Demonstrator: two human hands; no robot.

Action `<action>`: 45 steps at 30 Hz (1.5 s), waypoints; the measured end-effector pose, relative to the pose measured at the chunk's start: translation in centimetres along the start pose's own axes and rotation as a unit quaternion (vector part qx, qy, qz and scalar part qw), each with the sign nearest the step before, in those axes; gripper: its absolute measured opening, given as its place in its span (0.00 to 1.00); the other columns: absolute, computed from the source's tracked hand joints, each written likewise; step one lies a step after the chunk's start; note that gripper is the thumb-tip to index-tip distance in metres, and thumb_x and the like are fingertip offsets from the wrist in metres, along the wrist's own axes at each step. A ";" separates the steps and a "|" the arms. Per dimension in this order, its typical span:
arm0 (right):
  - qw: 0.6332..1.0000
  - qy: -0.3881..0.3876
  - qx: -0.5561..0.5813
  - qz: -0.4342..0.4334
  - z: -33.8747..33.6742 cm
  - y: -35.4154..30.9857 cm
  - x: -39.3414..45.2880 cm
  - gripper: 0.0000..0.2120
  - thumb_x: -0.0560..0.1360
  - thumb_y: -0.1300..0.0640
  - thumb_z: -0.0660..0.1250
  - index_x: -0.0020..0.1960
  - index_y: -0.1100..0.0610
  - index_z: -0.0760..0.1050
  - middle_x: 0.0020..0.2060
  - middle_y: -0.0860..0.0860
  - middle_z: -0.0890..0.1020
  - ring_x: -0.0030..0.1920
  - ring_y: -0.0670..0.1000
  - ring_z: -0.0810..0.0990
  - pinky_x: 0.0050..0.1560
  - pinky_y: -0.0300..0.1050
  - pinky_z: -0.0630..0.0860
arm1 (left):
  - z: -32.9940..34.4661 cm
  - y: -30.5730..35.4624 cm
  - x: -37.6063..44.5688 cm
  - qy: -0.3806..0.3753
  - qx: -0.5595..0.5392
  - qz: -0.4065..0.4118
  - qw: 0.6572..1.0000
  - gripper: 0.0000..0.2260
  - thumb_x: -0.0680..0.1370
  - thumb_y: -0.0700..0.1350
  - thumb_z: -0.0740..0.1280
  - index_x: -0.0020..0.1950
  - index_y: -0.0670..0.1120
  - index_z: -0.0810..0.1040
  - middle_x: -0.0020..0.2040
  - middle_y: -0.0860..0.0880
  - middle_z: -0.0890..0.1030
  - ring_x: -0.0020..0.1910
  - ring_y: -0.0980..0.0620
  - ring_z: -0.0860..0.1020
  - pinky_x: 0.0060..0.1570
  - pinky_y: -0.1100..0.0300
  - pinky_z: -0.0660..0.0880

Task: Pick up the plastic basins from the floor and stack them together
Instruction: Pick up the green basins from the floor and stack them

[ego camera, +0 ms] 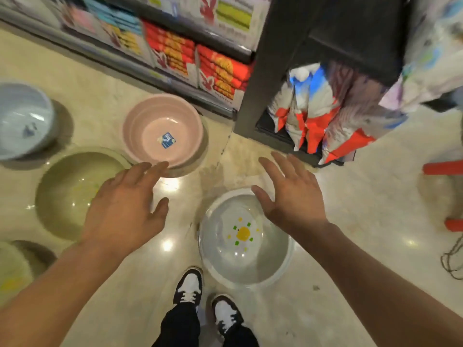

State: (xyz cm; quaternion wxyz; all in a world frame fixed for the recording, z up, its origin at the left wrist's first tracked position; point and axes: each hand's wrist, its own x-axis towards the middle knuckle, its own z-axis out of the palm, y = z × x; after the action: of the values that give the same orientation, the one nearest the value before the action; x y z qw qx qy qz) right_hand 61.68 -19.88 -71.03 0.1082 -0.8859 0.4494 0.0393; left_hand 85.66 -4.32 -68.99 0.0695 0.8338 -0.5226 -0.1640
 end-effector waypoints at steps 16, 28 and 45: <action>0.896 0.065 0.039 -0.438 -34.1 -36.0 -9.5 0.29 0.78 0.38 0.57 0.74 0.50 0.62 0.70 0.52 0.70 0.67 0.57 0.69 0.62 0.55 0.70 | -38.3 -3.2 -37.6 0.277 0.004 -0.369 0.887 0.32 0.69 0.57 0.63 0.72 0.48 0.71 0.65 0.42 0.77 0.61 0.35 0.74 0.54 0.41 0.74; 0.789 0.057 0.060 -0.608 -35.5 -58.6 -29.1 0.27 0.77 0.45 0.63 0.72 0.53 0.65 0.67 0.55 0.73 0.64 0.61 0.72 0.56 0.58 0.74 | -42.8 -7.6 -65.7 0.345 0.048 -0.542 0.765 0.30 0.73 0.54 0.64 0.74 0.48 0.70 0.69 0.44 0.75 0.68 0.41 0.71 0.64 0.45 0.67; 0.827 0.043 0.008 -0.561 -28.2 -67.8 -37.1 0.26 0.77 0.44 0.63 0.72 0.52 0.67 0.69 0.54 0.72 0.64 0.60 0.73 0.51 0.55 0.76 | -38.7 -21.6 -74.6 0.277 -0.022 -0.523 0.806 0.29 0.74 0.50 0.70 0.75 0.47 0.69 0.71 0.43 0.73 0.70 0.41 0.69 0.68 0.45 0.65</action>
State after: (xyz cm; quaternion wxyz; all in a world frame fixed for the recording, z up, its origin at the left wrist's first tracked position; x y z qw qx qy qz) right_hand 93.42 41.75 -26.78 0.0994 -0.9853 -0.1202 -0.0693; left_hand 87.55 69.83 -24.00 0.1334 0.9890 0.0379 0.0508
